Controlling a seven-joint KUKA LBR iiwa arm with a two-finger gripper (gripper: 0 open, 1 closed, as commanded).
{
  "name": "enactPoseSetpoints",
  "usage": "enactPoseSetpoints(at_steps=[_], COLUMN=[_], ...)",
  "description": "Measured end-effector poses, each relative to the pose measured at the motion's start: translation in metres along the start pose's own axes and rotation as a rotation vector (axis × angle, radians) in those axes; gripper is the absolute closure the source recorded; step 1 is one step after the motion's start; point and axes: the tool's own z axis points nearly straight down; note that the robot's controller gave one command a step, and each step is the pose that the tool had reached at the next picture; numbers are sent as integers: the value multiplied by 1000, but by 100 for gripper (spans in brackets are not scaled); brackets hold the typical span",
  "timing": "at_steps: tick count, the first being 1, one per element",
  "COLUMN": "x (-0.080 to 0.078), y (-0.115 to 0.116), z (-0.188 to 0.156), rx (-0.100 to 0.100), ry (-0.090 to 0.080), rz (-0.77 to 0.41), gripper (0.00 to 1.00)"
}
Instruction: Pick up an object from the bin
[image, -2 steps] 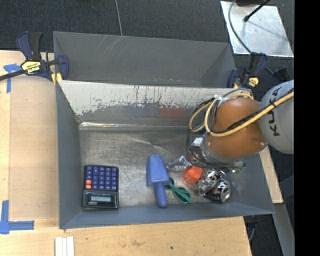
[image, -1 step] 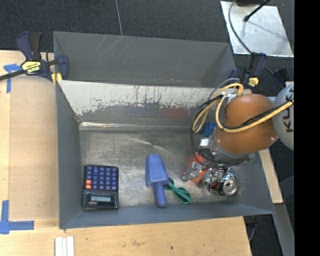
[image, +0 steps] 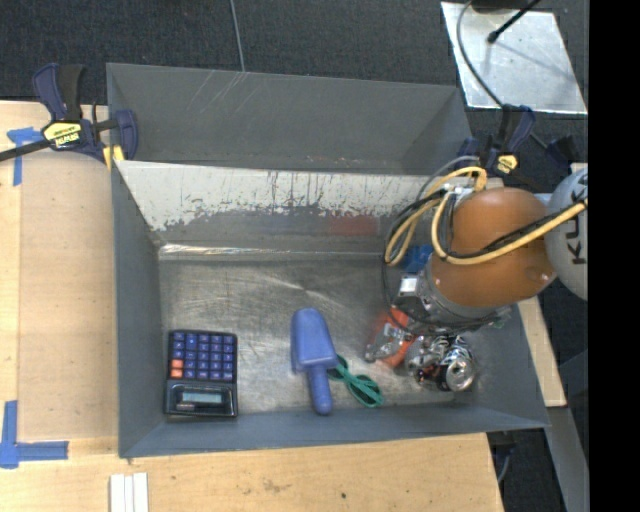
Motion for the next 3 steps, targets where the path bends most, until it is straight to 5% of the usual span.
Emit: enactPoseSetpoints(at_steps=[2,3], x=[-13,32], y=[12,21], z=[1,-4], rx=[5,-3], ry=[8,2], rz=[22,-29], gripper=[100,100])
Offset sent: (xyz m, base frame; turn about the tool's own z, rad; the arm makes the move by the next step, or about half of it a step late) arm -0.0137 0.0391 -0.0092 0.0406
